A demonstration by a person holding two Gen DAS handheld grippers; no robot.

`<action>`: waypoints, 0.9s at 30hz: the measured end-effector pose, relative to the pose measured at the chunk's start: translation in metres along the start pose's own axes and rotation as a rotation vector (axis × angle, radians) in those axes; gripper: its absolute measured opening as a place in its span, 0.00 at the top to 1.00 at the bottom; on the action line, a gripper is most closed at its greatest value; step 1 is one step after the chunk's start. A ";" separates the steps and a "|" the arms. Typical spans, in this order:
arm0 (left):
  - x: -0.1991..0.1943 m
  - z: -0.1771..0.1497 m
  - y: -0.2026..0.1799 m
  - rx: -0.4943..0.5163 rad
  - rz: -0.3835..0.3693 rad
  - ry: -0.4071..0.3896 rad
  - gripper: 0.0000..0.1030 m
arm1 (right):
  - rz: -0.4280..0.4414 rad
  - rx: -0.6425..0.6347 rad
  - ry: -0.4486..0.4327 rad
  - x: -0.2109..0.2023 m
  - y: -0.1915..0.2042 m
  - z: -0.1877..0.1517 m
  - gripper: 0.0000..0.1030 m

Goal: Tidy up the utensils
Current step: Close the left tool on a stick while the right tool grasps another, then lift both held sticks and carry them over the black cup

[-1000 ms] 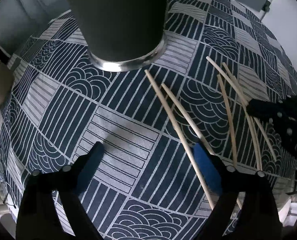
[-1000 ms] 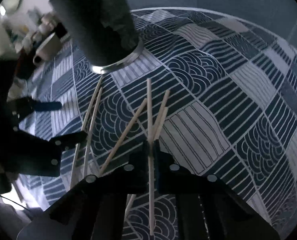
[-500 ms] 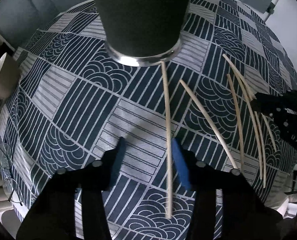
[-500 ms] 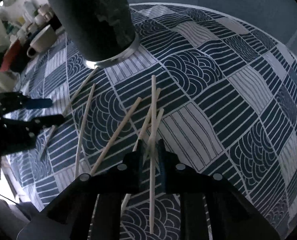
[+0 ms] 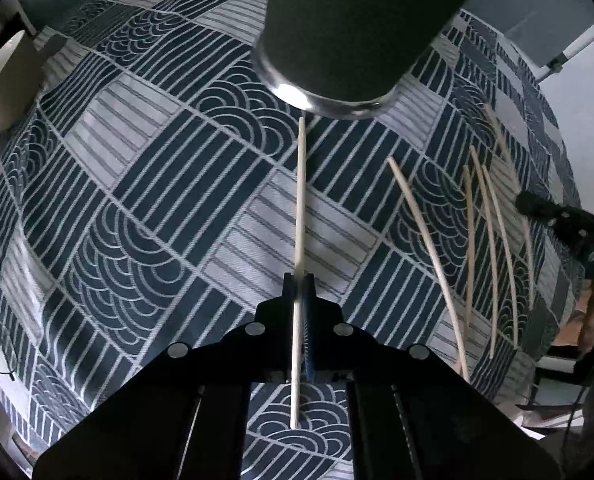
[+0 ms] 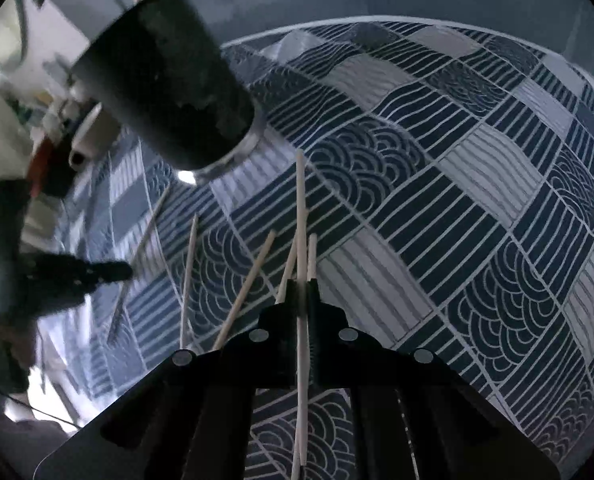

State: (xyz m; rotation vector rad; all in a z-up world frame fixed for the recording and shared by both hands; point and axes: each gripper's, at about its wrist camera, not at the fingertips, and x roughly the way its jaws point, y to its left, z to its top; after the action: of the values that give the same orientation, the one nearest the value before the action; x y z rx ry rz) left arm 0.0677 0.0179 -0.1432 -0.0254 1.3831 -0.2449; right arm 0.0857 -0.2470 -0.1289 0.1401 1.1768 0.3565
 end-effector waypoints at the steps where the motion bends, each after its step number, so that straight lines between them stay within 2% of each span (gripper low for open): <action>1: -0.001 0.000 0.003 -0.008 0.000 0.002 0.96 | 0.013 0.017 -0.008 -0.003 -0.003 0.002 0.95; 5: -0.015 0.004 0.016 -0.048 -0.008 -0.018 0.96 | 0.022 0.033 -0.040 -0.015 -0.008 0.010 0.95; 14: -0.064 0.022 0.040 -0.092 0.028 -0.130 0.96 | 0.039 0.031 -0.118 -0.042 -0.006 0.034 0.95; 27: -0.141 0.083 0.036 -0.075 0.068 -0.305 0.96 | 0.086 -0.074 -0.255 -0.084 0.030 0.089 0.95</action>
State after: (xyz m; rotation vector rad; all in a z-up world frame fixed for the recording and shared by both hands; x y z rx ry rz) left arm 0.1304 0.0686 0.0029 -0.0749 1.0868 -0.1265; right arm 0.1334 -0.2413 -0.0121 0.1671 0.9062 0.4437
